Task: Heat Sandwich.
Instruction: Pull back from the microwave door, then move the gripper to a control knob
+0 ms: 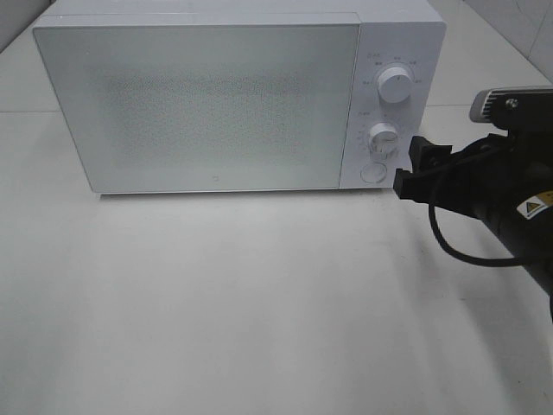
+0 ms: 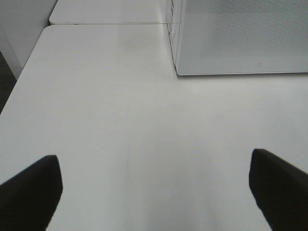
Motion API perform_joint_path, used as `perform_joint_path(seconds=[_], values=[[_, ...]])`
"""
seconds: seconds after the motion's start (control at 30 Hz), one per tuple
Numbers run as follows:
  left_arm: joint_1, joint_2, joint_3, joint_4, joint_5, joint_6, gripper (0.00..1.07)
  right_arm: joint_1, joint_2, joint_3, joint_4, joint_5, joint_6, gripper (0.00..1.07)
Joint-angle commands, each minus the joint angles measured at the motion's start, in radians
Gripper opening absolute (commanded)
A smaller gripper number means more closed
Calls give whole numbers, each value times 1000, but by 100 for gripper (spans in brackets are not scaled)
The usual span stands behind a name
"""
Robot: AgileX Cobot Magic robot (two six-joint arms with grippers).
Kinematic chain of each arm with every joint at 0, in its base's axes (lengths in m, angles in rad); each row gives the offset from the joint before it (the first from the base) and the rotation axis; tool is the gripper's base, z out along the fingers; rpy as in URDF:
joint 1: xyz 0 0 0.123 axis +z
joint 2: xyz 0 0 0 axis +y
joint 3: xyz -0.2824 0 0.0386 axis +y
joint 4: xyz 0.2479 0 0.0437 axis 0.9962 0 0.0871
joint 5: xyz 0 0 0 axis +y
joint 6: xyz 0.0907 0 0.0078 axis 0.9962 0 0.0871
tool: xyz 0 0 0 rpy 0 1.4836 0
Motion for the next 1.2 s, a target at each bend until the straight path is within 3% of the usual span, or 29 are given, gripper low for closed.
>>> perform_joint_path(seconds=[0.03, 0.23, 0.6, 1.2], values=[[-1, -27, 2, 2, -8, 3, 101, 40, 27, 0, 41, -50, -13, 76], [-1, -27, 2, 2, -8, 3, 101, 84, 61, -1, 59, -79, -13, 76], [-1, -27, 2, 2, -8, 3, 101, 84, 77, -20, 59, -75, -13, 76], [-1, -27, 2, 2, -8, 3, 101, -27, 259, -214, -37, 9, 2, 76]])
